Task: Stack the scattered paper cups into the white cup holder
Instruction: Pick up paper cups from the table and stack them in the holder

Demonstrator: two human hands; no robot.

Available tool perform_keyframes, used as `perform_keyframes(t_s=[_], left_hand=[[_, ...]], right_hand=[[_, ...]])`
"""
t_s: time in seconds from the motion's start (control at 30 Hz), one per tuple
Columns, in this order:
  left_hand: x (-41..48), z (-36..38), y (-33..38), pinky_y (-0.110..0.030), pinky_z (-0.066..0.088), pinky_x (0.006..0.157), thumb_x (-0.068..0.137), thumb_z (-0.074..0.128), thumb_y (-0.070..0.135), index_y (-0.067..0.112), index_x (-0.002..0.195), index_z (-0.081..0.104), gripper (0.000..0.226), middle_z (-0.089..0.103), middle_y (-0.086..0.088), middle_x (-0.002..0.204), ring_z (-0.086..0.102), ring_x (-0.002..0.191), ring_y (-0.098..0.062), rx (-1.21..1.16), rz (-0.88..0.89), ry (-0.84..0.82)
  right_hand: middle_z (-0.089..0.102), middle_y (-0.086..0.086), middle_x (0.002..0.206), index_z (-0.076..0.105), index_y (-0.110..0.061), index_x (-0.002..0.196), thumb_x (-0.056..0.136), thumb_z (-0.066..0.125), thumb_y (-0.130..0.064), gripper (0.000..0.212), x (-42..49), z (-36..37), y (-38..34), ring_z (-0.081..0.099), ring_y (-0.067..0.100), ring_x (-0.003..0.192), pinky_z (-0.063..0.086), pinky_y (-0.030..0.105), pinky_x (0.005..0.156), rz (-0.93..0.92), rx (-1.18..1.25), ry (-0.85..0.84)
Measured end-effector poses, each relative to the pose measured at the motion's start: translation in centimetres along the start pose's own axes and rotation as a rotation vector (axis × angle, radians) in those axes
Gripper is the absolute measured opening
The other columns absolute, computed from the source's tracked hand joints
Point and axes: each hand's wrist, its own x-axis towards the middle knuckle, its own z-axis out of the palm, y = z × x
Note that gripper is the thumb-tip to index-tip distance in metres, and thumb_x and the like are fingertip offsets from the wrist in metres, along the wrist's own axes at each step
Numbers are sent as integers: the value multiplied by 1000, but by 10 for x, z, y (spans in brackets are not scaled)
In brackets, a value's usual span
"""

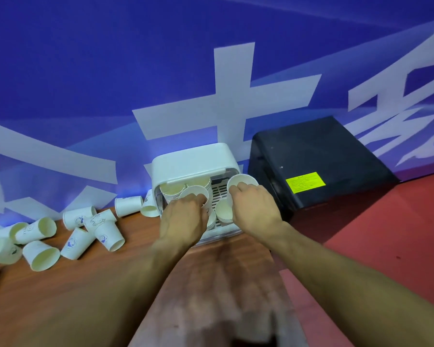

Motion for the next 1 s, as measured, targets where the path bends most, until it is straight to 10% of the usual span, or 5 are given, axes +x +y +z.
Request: perform_keyframes(t_s=[0.17, 0.5, 0.7, 1.0], left_hand=[[2, 18, -11, -33, 35, 58, 92, 50, 30, 23, 85, 53, 10, 62, 1, 86, 60, 80, -29, 10, 18, -6], [8, 59, -16, -37, 48, 66, 80, 65, 19, 24, 81, 68, 6, 63, 1, 69, 60, 62, -28, 54, 97, -51], [12, 75, -22, -38, 46, 83, 95, 45, 26, 28, 97, 68, 24, 67, 0, 89, 63, 83, -30, 31, 70, -180], [20, 96, -28, -28, 28, 58, 94, 47, 24, 18, 86, 65, 20, 64, -7, 83, 61, 76, -32, -6, 94, -238]], right_hand=[[60, 4, 65, 65, -14, 75, 56, 78, -10, 24, 11, 24, 4, 53, 28, 48, 37, 28, 49, 23, 66, -29], [60, 4, 78, 65, -16, 88, 74, 66, -17, 14, 26, 74, 9, 59, 30, 69, 44, 35, 68, -49, 146, -178], [61, 7, 83, 65, -12, 88, 91, 55, -21, 14, 31, 104, 12, 59, 30, 77, 44, 36, 72, -65, 244, -199], [62, 5, 95, 65, -13, 96, 101, 40, -33, 32, 39, 132, 12, 57, 29, 89, 38, 35, 85, -64, 266, -323]])
